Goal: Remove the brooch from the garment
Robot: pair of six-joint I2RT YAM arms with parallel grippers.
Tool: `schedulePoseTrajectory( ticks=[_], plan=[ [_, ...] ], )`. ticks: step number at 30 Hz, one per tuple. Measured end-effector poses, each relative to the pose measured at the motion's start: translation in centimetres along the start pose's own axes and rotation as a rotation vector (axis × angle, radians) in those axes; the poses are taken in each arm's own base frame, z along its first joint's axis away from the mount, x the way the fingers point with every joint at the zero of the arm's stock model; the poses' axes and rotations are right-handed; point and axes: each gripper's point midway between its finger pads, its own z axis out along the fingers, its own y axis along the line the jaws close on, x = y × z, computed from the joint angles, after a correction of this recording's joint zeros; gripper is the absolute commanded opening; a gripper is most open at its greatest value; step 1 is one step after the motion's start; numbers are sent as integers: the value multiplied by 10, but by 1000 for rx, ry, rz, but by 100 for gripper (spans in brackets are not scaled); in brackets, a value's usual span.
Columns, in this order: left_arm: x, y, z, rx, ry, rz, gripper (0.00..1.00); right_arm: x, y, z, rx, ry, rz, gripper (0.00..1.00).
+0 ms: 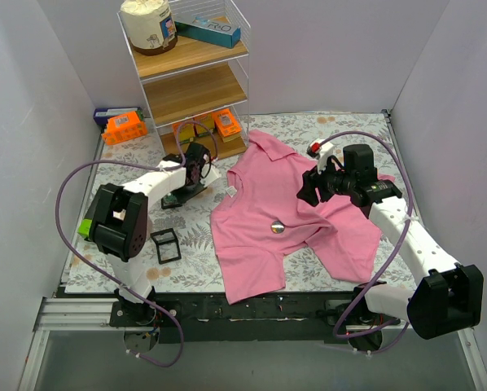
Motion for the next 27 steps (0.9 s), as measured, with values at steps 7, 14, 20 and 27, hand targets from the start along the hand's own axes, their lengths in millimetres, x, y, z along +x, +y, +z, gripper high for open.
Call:
schedulePoseTrajectory(
  ticks=[7,14,20,27],
  plan=[
    [-97,1,-79,263,-405,-138,38,4,3,-1,-50,25,-178,59],
    [-154,-62,-160,686,-763,-223,40,23,20,7,-162,101,-432,44],
    [-141,-127,-129,972,-658,-298,38,58,53,28,-256,140,-806,36],
    [-115,-164,-101,1069,-525,-350,39,85,71,55,-319,162,-1023,43]
  ],
)
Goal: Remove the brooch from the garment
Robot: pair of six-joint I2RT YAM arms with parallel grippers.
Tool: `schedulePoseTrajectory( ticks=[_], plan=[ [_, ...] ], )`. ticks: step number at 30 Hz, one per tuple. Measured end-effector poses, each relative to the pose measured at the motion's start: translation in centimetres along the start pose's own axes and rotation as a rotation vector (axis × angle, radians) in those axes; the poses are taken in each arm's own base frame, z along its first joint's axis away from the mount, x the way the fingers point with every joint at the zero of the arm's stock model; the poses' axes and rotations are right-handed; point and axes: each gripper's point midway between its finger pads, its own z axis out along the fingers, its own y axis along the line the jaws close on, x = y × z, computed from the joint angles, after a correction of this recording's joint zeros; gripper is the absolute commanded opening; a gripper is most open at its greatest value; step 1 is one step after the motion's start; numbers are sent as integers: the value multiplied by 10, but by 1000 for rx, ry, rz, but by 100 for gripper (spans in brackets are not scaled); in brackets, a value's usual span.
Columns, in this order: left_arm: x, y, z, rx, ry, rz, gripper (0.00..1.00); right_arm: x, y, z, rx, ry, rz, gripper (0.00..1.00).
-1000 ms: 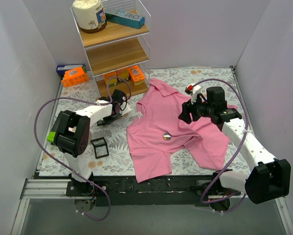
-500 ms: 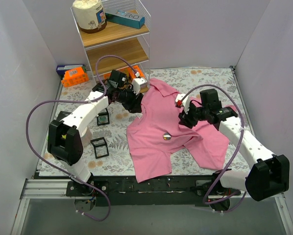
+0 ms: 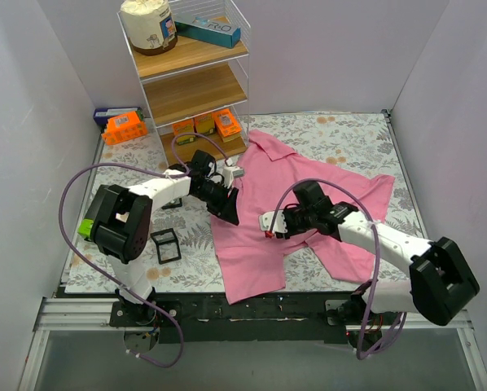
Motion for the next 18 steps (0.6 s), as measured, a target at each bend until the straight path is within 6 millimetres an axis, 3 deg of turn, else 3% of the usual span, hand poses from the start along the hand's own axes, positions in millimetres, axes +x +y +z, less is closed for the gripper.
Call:
schedulePoseTrajectory(
  ticks=[5,11,18],
  plan=[
    [16,11,4,-45,36,-19,37,5,4,28,-35,25,-99,46],
    [53,19,11,-65,112,-87,37,16,15,43,-80,63,-164,54],
    [53,20,10,-71,113,-82,37,24,21,52,-110,77,-170,55]
  ],
)
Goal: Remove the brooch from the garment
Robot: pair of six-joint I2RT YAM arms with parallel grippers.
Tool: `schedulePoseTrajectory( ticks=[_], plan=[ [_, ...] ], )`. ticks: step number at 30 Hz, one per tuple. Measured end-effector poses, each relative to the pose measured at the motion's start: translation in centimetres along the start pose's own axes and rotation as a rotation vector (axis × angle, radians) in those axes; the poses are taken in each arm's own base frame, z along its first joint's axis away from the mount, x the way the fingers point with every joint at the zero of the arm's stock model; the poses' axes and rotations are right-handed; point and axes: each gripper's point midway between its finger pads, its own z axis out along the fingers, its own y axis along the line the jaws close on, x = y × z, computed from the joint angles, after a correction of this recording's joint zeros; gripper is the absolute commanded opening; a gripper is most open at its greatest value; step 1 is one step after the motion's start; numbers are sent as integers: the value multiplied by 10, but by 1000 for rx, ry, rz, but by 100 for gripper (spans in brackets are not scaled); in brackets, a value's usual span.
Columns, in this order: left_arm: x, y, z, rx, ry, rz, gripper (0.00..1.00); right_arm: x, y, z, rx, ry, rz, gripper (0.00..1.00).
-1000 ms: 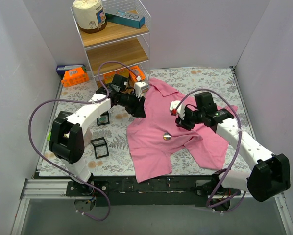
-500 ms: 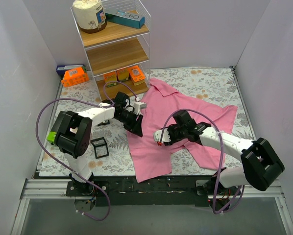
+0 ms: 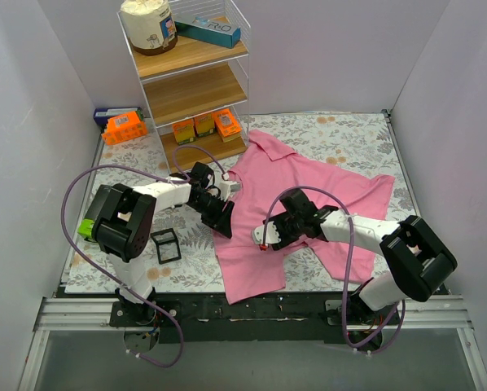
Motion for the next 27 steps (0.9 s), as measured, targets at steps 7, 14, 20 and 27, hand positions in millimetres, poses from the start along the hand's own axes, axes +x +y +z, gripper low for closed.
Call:
schedulePoseTrajectory(
  ticks=[7,14,20,27],
  plan=[
    [0,0,0,-1,1,-1,37,1,-3,2,10,4,-14,50],
    [-1,0,0,-1,5,-2,37,10,-28,0,127,57,-4,35],
    [-1,0,0,-2,6,-3,37,11,-41,-6,195,75,29,25],
    [-3,1,-1,-9,4,1,37,12,-49,-9,238,85,60,17]
  ],
)
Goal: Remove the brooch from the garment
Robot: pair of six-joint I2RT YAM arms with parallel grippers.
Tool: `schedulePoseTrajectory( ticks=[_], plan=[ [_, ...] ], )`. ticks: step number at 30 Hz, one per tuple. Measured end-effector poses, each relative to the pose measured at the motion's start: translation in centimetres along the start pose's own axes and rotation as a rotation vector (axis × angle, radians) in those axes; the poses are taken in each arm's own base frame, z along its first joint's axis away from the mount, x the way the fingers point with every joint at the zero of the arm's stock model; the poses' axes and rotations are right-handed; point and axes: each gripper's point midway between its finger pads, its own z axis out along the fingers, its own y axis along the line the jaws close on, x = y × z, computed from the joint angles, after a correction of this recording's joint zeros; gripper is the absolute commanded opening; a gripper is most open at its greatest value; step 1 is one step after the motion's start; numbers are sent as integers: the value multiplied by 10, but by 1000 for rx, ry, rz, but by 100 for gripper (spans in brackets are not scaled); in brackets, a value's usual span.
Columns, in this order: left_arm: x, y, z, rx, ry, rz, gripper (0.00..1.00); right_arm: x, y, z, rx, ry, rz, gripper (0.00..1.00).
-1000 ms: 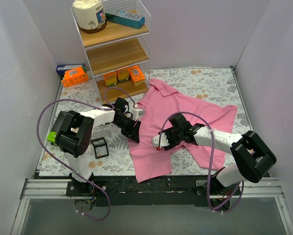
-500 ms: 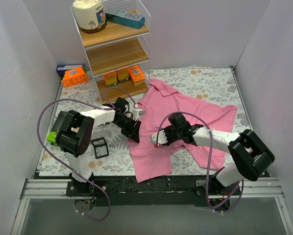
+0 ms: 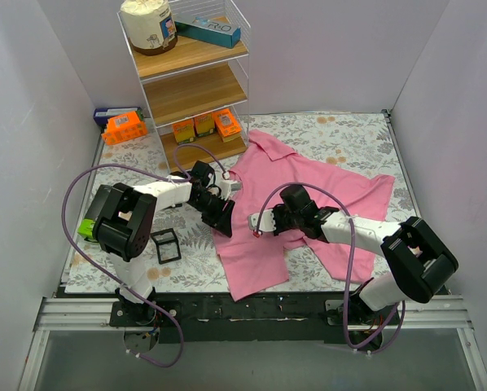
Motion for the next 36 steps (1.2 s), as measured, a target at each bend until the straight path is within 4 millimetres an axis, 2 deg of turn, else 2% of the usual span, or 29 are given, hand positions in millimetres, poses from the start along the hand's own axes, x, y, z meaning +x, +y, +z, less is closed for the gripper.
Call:
schedulePoseTrajectory(
  ticks=[3,5,7,13,14,16,22,24,26,27,29,30,36],
  plan=[
    [-1,0,-1,0,1,0,36,1,-1,0,10,8,20,17],
    [-3,-1,-1,1,-2,5,36,2,-1,0,11,14,37,11],
    [-6,-2,-3,1,-8,12,36,3,0,0,10,15,53,1],
    [-17,-6,-7,20,-33,44,35,12,5,-1,-24,19,170,1],
    [-18,-7,-8,24,-38,49,41,13,4,-3,-34,13,201,1],
    [-22,-11,-10,34,-54,67,45,12,-2,-7,-51,-11,271,1],
    [-52,-26,-24,51,-191,172,50,-11,-31,-24,-98,-158,451,1],
    [-63,-33,-31,49,-249,223,51,-22,-33,-29,-124,-205,490,1],
    [-75,-43,-40,41,-314,291,51,-32,-30,-32,-157,-239,525,7],
    [-82,-48,-43,39,-342,325,51,-33,-28,-33,-167,-242,538,17],
    [-95,-54,-46,37,-386,378,50,-35,-23,-33,-188,-243,564,27],
    [-98,-55,-46,34,-395,388,50,-35,-21,-33,-194,-239,571,37],
    [-99,-49,-42,10,-395,349,50,-26,-2,-28,-201,-184,538,41]
  ],
)
